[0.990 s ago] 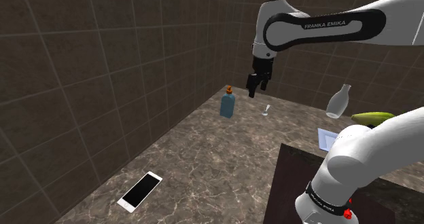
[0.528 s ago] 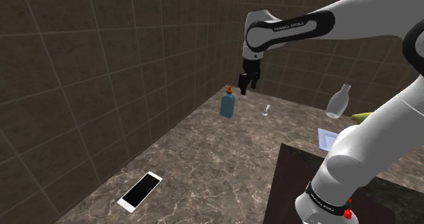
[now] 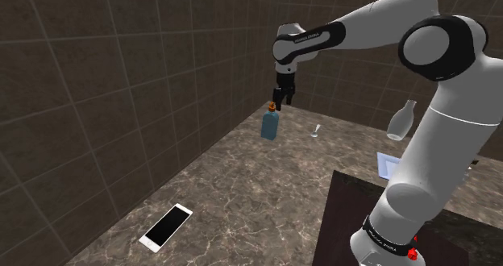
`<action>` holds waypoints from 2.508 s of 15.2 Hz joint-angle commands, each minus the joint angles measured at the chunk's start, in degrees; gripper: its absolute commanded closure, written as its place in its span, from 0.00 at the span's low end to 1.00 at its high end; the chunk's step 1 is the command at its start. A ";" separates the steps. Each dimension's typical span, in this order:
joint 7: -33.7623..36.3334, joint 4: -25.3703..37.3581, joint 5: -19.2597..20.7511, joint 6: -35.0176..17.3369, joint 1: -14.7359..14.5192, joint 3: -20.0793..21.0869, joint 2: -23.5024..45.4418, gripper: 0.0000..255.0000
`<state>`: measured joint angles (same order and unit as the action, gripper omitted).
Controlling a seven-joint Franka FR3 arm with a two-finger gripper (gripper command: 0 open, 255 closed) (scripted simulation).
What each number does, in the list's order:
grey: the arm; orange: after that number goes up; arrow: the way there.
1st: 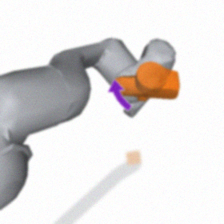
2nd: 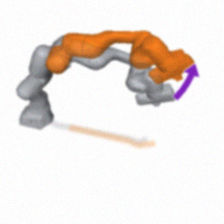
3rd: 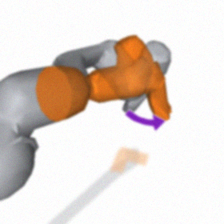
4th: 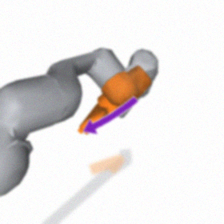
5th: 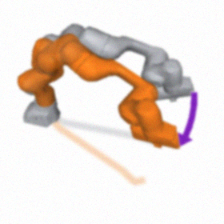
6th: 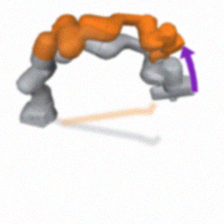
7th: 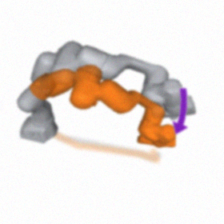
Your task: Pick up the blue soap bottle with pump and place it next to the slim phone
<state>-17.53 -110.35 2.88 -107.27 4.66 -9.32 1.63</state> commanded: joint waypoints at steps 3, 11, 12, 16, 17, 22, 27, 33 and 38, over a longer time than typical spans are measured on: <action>-4.17 9.26 -1.91 0.75 1.25 -0.66 10.00 0.00; -10.72 35.96 -5.28 7.91 5.23 -0.11 32.50 0.00; -11.32 40.53 -5.60 9.50 5.84 0.08 35.85 0.00; -12.27 47.72 -6.05 11.16 6.91 0.49 41.97 0.00; -12.28 46.65 -6.05 10.28 6.86 0.49 41.80 0.00; -12.35 42.52 -6.06 6.52 6.69 0.49 41.44 0.00; -12.35 42.56 -6.06 6.53 6.70 0.50 41.46 0.00; -12.35 42.57 -6.06 6.55 6.70 0.50 41.46 1.00; -12.33 42.63 -6.06 6.57 6.69 0.50 41.50 1.00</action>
<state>-29.86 -67.69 -3.16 -100.72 11.36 -8.84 43.11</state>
